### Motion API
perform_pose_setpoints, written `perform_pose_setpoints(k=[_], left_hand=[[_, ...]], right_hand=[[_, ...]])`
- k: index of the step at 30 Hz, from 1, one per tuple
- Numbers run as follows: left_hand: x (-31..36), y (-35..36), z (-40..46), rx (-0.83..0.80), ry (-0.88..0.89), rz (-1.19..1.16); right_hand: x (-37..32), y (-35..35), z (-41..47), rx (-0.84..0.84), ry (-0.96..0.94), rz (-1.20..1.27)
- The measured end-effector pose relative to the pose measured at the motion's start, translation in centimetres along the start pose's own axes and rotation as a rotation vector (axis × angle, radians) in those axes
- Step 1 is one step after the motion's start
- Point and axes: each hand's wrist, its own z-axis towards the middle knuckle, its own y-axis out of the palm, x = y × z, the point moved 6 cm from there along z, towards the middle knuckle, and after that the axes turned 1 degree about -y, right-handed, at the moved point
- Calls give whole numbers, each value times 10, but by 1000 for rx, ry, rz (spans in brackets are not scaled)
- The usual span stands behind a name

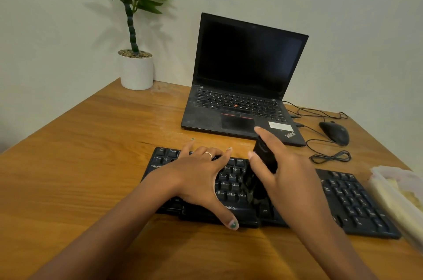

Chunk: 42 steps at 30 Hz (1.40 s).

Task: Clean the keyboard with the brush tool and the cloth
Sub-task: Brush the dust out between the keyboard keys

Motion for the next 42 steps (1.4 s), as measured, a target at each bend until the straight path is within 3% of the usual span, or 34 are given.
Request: perform_pose_setpoints(k=[4, 7, 12, 16, 20, 24, 28, 32, 37, 42], left_hand=[[1, -1, 0, 5, 2, -2], [1, -1, -1, 4, 1, 0], [1, -1, -1, 2, 0, -11], [1, 0, -1, 0, -2, -9], [1, 0, -1, 7, 2, -7], [1, -1, 0, 9, 1, 1], [1, 0, -1, 10, 1, -5], [1, -1, -1, 6, -1, -2], [1, 0, 0, -1, -3, -5], [0, 0, 0, 0, -4, 6]], right_hand=[[16, -3, 12, -104, 61, 22], [7, -1, 9, 7, 16, 13], [14, 0, 15, -72, 39, 0], [5, 2, 15, 35, -7, 4], [13, 5, 21, -79, 36, 2], [5, 4, 18, 41, -20, 16], [8, 9, 17, -36, 6, 9], [3, 1, 17, 74, -36, -9], [10, 5, 21, -60, 5, -17], [4, 6, 17, 91, -37, 10]])
